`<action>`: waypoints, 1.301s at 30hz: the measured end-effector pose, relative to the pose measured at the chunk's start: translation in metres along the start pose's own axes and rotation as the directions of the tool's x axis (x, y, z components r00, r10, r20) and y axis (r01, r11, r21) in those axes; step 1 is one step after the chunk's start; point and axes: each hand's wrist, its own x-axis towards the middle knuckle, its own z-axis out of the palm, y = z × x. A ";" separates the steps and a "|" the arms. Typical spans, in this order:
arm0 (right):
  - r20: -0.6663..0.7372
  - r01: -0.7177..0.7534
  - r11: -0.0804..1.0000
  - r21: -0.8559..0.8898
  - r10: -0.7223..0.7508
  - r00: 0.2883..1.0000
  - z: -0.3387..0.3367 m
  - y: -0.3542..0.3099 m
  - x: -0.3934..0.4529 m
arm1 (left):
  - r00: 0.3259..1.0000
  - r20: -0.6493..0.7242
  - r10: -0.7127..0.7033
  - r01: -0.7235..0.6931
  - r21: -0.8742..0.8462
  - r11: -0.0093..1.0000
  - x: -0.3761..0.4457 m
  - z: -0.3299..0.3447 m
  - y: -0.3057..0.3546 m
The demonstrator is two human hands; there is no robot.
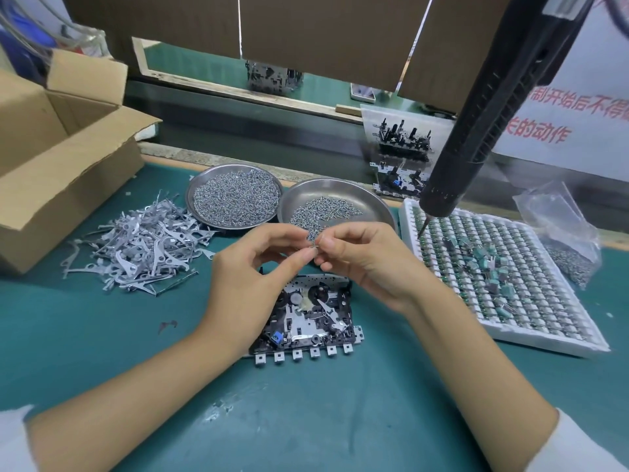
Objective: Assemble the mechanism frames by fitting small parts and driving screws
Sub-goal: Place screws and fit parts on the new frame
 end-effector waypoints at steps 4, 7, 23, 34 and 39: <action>0.007 -0.001 1.000 0.010 0.001 1.000 0.000 0.000 -0.001 | 1.000 -0.004 -0.006 0.006 -0.043 0.999 0.001 0.000 0.001; 0.013 -0.005 1.000 0.013 0.005 1.000 0.000 0.000 -0.001 | 1.000 -0.002 -0.004 0.004 -0.054 0.999 0.001 0.000 0.002; 0.016 -0.007 1.000 0.024 0.007 1.000 0.001 -0.001 -0.001 | 1.000 -0.002 0.006 -0.006 -0.069 0.998 0.001 -0.001 0.001; 0.039 -0.010 0.999 0.045 0.008 0.999 0.001 -0.002 -0.002 | 1.000 -0.017 0.007 -0.009 -0.084 0.996 0.001 0.000 0.004; 0.049 -0.011 0.998 0.062 0.008 0.999 0.001 -0.002 -0.002 | 1.000 -0.014 0.006 -0.007 -0.074 0.997 0.001 0.000 0.005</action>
